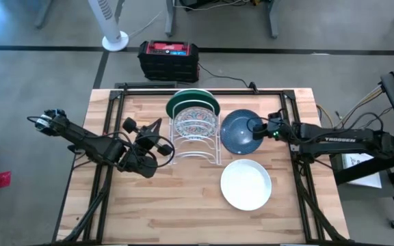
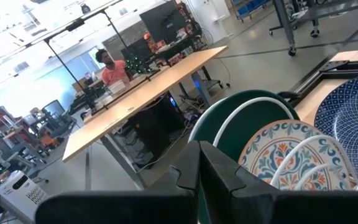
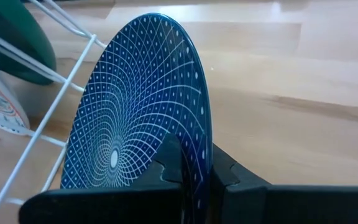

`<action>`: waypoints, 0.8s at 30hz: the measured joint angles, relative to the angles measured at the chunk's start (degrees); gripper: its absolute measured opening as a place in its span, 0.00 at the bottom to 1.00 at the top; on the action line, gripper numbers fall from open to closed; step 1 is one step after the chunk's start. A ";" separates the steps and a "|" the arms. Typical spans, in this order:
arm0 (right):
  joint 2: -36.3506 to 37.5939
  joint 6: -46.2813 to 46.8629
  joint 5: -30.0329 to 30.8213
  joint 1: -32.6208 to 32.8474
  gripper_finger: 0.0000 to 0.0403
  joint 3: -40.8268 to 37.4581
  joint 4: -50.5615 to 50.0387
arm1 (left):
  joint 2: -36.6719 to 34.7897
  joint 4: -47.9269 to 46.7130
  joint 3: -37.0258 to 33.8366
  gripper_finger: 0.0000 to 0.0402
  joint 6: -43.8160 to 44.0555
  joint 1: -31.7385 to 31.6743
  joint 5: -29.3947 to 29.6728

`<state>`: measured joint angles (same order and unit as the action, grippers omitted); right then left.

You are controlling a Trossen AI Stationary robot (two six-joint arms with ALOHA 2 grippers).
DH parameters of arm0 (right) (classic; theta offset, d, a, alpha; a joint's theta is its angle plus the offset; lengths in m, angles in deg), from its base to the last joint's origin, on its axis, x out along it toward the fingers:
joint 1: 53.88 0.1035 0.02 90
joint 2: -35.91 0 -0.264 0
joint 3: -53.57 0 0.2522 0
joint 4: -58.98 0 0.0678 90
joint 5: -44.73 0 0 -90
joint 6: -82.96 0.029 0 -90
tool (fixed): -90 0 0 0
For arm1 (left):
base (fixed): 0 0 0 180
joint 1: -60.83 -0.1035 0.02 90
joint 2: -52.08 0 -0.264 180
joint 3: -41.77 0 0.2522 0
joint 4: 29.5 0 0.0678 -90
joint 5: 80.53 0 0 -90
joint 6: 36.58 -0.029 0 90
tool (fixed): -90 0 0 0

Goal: Sort dishes
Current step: Remove the blue patterned plate from the dish rack

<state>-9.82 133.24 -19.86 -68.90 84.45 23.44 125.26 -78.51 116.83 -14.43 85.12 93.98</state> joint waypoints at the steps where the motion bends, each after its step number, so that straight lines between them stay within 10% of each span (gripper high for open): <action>1: 0.00 0.06 0.00 0.00 0.01 -0.89 1.66 | 0.00 -0.06 0.00 0.00 0.03 -0.01 0.00; 24: 0.02 3.77 0.79 0.02 0.01 -7.19 10.74 | 0.02 -2.23 -0.02 0.00 3.87 0.00 -1.55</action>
<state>-9.80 137.01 -19.07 -68.88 77.27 34.17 125.29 -80.74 116.81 -10.56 85.12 92.43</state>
